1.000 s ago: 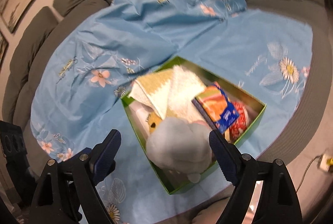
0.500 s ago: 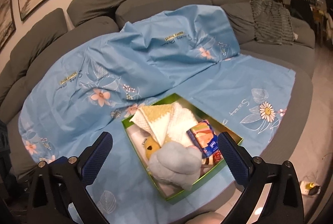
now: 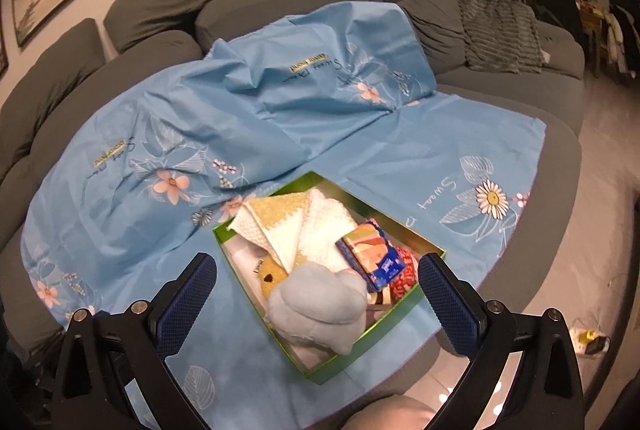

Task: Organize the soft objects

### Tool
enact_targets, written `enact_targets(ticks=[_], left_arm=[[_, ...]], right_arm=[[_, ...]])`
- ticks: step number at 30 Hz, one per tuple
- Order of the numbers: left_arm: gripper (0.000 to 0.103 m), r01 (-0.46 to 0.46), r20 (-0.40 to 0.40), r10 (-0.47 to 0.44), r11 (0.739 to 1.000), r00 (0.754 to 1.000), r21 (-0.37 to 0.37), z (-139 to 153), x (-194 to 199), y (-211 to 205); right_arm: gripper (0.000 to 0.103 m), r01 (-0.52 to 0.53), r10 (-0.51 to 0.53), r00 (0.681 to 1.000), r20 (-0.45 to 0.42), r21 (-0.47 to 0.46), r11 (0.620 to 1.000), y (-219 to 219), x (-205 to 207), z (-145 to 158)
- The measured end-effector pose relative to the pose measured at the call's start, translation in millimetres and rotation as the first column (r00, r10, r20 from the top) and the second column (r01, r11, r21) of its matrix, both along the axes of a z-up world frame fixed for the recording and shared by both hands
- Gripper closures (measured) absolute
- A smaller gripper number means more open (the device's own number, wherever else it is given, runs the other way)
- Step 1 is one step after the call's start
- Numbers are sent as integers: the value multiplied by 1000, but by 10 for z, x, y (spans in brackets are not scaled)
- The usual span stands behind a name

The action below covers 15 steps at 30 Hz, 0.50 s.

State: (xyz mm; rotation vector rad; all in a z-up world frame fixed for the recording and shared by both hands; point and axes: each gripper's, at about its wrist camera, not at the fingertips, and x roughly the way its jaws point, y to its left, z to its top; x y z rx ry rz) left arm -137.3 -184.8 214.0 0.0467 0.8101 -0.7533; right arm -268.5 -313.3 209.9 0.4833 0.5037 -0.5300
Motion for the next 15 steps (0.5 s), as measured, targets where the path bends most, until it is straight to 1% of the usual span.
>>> enact_targets(ticks=[7,13,15], left_arm=[[1,10,-13,-10,1000,1000,-5,-15,-16,-5],[1,17,-17,-17,1000,1000,-8,-13,-20,-10],[1,15,-20,-15,1000,1000,-7,-18,-25,-10]], right_arm=[[2,28,-28,1000,-10,11,1000,-3,-19,-23],[2,21,-20,1000,-12,36,999,-20,-3,-39],[2,21,-21,1000,-17,29,999,-8,0,-38]])
